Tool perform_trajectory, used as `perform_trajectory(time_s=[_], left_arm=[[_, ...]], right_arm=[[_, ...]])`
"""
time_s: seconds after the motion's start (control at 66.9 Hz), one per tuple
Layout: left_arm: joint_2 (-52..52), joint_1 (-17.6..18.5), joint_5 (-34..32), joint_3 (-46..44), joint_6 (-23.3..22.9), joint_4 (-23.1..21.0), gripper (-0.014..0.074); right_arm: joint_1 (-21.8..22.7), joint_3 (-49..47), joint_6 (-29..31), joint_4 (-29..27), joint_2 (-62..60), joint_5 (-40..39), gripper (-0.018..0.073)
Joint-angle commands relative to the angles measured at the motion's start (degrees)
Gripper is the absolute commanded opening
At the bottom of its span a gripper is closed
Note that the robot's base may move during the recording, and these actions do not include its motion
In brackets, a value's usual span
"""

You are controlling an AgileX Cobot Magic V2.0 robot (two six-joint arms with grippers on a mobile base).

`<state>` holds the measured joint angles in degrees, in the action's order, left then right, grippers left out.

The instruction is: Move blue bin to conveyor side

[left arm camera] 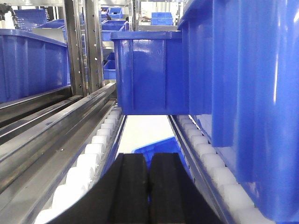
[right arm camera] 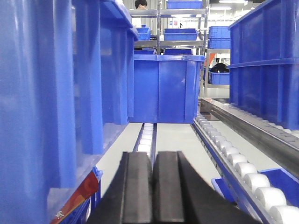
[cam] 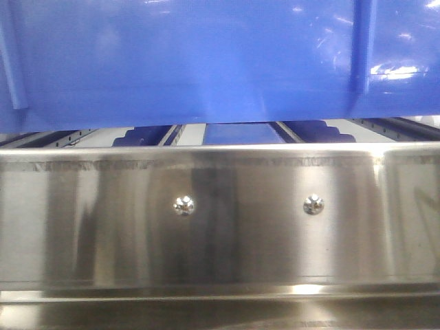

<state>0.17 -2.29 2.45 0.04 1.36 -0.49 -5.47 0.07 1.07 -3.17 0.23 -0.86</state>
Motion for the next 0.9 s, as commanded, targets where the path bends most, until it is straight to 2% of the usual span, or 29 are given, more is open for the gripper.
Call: perform_trajectory(time_s=[0.0,0.882], left_arm=[[-0.17,0.2,0.9,-0.04,-0.32,-0.26,-0.0008],[-0.17,0.21,-0.62,-0.04,-0.32,-0.26,-0.0008]], right_arm=[[-0.17,-0.07,0.65,0.5,-0.23,-1.72,-0.0089],[-0.17,-0.07,0.65,0.5,-0.23,-2.21,-0.0089]])
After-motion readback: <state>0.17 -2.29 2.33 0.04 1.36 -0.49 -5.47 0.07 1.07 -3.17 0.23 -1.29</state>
